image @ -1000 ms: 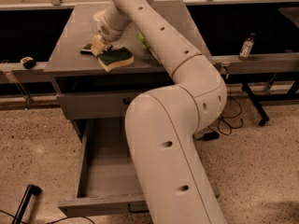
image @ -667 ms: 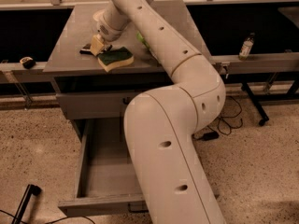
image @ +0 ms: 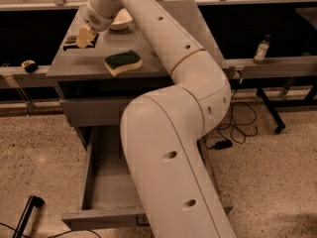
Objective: Place rxbar chocolate into middle drawer
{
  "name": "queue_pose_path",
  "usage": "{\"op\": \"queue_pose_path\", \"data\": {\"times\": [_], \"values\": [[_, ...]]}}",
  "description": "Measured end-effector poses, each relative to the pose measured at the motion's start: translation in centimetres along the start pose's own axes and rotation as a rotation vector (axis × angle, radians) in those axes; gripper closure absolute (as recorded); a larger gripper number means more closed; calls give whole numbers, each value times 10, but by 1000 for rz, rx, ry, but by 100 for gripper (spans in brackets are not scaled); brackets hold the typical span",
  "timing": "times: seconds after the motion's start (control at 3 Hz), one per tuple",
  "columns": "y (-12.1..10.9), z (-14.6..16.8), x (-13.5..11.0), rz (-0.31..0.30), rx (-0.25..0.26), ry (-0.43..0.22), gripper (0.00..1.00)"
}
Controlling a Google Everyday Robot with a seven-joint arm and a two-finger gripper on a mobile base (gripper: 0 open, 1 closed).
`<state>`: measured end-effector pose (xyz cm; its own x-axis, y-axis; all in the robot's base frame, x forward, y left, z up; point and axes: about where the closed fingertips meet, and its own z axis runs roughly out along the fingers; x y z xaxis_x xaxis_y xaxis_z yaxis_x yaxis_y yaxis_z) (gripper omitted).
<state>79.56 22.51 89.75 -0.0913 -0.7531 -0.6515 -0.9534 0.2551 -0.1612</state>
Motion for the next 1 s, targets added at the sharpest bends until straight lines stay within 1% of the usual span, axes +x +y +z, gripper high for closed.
{"op": "queue_pose_path", "data": {"times": [0.33,0.67,1.0], "values": [[16,-9,-29,-123,-9,-17,100],[32,-11,-35,-142,-45,-46,100],[68,-3,-27,-186,-143,-45,100]]}}
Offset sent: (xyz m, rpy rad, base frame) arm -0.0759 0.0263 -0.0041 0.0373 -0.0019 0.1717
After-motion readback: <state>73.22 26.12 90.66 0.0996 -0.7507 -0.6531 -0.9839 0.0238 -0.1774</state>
